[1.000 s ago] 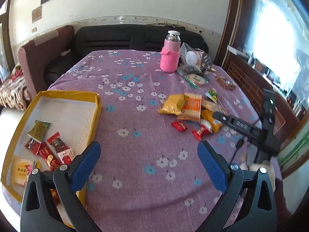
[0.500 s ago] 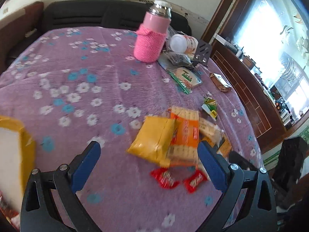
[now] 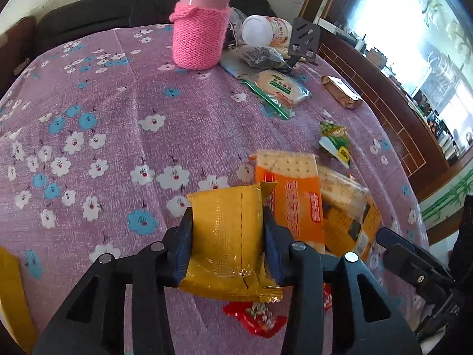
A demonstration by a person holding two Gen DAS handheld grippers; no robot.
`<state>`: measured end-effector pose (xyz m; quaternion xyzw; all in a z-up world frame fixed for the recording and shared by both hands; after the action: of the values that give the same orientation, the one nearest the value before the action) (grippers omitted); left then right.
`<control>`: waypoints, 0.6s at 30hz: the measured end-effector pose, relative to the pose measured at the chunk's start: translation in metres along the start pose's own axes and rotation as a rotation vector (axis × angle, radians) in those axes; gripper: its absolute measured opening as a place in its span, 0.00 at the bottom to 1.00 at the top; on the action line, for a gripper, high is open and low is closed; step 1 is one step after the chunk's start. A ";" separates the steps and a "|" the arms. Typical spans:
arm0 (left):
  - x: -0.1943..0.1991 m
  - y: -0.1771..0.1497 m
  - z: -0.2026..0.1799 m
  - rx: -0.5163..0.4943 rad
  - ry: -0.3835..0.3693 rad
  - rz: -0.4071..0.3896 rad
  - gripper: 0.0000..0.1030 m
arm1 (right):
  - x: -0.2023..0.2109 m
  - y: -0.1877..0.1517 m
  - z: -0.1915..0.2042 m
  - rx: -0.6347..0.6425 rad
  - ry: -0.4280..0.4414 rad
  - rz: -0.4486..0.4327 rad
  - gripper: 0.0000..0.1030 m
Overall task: Organize snacks
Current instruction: 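Grasp the yellow biscuit pack with the left tool while the right tool grasps a white packet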
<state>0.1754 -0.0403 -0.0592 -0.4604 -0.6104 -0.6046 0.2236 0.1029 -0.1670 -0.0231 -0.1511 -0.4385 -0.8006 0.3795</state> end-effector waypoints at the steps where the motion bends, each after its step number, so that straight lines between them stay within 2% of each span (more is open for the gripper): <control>1: 0.003 -0.003 0.000 -0.002 0.006 -0.003 0.39 | -0.002 -0.003 0.005 0.018 0.004 0.009 0.60; 5: 0.023 -0.009 0.005 0.016 0.001 -0.034 0.39 | -0.017 -0.019 0.023 0.117 -0.014 0.074 0.58; 9: 0.050 -0.016 0.010 0.035 -0.006 -0.069 0.39 | -0.029 -0.032 0.019 0.133 -0.052 0.131 0.40; 17: 0.100 -0.048 0.026 0.118 -0.021 -0.123 0.39 | -0.049 -0.039 0.024 0.206 -0.085 0.146 0.42; 18: 0.105 -0.052 0.028 0.129 -0.020 -0.128 0.39 | -0.050 -0.039 0.025 0.219 -0.095 0.141 0.35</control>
<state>0.0906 0.0251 -0.0049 -0.4110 -0.6785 -0.5724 0.2078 0.1049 -0.1100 -0.0608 -0.1770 -0.5289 -0.7113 0.4278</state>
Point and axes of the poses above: each gripper's, at about its wrist camera, not at the fingertips, and x roughly against the way its jaws point, z to its left, y to its top, the point moved 10 cm from there along -x, roughly the way its jaws point, and after that the axes turned 4 degrees about y, right-handed, at the moved point
